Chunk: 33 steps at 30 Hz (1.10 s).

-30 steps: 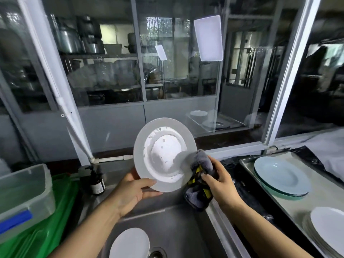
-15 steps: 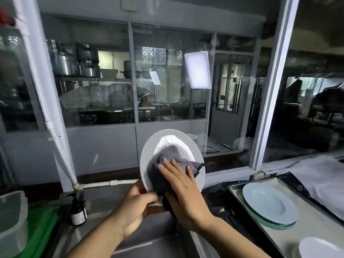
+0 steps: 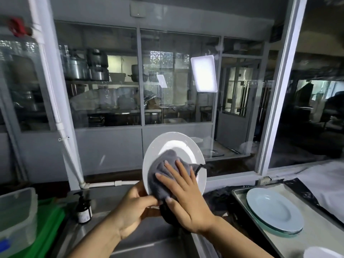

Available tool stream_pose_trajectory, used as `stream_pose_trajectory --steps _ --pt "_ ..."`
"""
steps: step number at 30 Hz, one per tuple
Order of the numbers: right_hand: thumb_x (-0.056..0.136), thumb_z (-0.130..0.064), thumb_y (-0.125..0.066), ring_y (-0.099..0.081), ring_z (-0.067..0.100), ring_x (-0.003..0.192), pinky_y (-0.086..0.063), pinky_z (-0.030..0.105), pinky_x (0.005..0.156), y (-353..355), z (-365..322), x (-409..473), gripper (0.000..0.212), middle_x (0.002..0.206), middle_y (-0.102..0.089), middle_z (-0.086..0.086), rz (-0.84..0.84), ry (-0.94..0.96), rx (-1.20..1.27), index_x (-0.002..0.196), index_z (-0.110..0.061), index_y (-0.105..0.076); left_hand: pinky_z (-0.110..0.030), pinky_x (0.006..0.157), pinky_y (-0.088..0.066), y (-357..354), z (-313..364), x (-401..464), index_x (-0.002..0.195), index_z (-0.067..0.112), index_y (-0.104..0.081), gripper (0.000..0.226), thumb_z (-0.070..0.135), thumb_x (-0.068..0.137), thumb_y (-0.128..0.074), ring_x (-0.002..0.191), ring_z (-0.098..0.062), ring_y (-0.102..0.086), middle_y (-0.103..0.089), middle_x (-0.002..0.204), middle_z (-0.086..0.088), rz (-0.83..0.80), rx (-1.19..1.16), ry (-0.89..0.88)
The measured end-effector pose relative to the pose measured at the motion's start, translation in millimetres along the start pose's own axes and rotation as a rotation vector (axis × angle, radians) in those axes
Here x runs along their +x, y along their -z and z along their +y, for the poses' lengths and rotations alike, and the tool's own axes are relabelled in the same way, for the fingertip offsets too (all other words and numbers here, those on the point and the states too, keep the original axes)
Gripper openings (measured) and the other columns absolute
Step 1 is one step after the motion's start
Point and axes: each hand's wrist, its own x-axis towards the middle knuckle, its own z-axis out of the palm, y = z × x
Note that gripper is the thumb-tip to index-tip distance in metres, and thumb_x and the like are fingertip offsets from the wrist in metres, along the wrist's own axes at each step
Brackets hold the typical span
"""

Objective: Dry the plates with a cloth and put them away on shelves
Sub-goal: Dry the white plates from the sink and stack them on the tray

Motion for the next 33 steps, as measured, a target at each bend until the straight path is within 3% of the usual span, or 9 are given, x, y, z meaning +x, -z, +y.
stream_pose_trajectory --steps 4,8,14,21,27,29,33 --pt "0.100 -0.044 -0.027 -0.001 0.025 0.151 -0.004 0.062 0.115 3.7 -0.1 31.4 0.051 0.161 -0.021 -0.008 0.035 0.024 -0.067 0.148 -0.031 -0.039 -0.046 0.066 -0.058 -4.7 2.1 0.3 0.113 0.002 -0.062 0.042 -0.022 0.081 -0.051 0.079 -0.032 -0.069 -0.072 0.094 -0.020 0.001 0.022 0.012" --pt "0.094 -0.042 -0.033 -0.006 0.027 0.151 -0.012 0.068 0.111 17.9 20.2 59.6 0.053 0.161 -0.024 -0.005 0.090 0.018 -0.183 0.147 -0.035 -0.037 -0.045 0.061 -0.061 -8.1 6.3 0.6 0.112 0.002 -0.059 0.040 -0.023 0.082 -0.048 0.073 -0.033 -0.071 -0.073 0.088 -0.019 0.031 0.017 0.023" --pt "0.094 -0.053 -0.018 0.007 0.015 0.151 -0.001 0.060 0.118 30.8 48.9 51.6 0.057 0.161 -0.012 -0.018 0.057 -0.263 -0.145 0.149 -0.043 -0.027 -0.045 0.058 -0.060 -3.8 11.3 -3.3 0.107 0.003 -0.059 0.032 -0.019 0.084 -0.051 0.080 -0.034 -0.070 -0.073 0.095 -0.015 0.108 -0.014 0.004" --pt "0.091 -0.049 -0.021 0.007 0.007 0.149 0.006 0.050 0.120 20.8 26.3 39.8 0.058 0.149 0.000 -0.039 0.098 -0.303 0.068 0.148 -0.045 -0.011 -0.052 0.074 -0.059 -4.2 13.4 6.0 0.110 0.000 -0.060 0.034 -0.020 0.084 -0.049 0.089 -0.039 -0.070 -0.071 0.103 -0.021 0.065 0.068 -0.002" --pt "0.089 -0.040 -0.032 0.000 0.017 0.151 0.006 0.050 0.118 23.5 2.8 68.2 0.062 0.161 -0.019 -0.015 0.060 -0.061 0.032 0.151 -0.033 -0.028 -0.051 0.076 -0.058 -13.3 12.8 15.9 0.104 0.000 -0.068 0.037 -0.022 0.083 -0.048 0.094 -0.042 -0.068 -0.071 0.102 -0.025 0.012 0.078 0.005" --pt "0.086 -0.040 -0.035 -0.001 0.017 0.151 0.009 0.052 0.118 19.4 6.3 64.4 0.064 0.160 -0.020 -0.014 0.028 -0.031 0.009 0.150 -0.033 -0.031 -0.052 0.078 -0.057 -11.4 11.6 19.5 0.107 -0.001 -0.067 0.037 -0.021 0.082 -0.049 0.096 -0.043 -0.068 -0.070 0.103 -0.026 0.010 0.078 0.009" --pt "0.085 -0.042 -0.035 -0.004 0.016 0.151 0.004 0.060 0.116 24.8 38.1 59.5 0.066 0.160 -0.020 -0.016 0.012 -0.033 -0.085 0.150 -0.034 -0.032 -0.048 0.067 -0.059 -5.7 4.4 22.4 0.116 -0.007 -0.055 0.043 -0.014 0.074 -0.060 0.094 -0.040 -0.069 -0.067 0.109 -0.029 0.033 0.046 0.067"
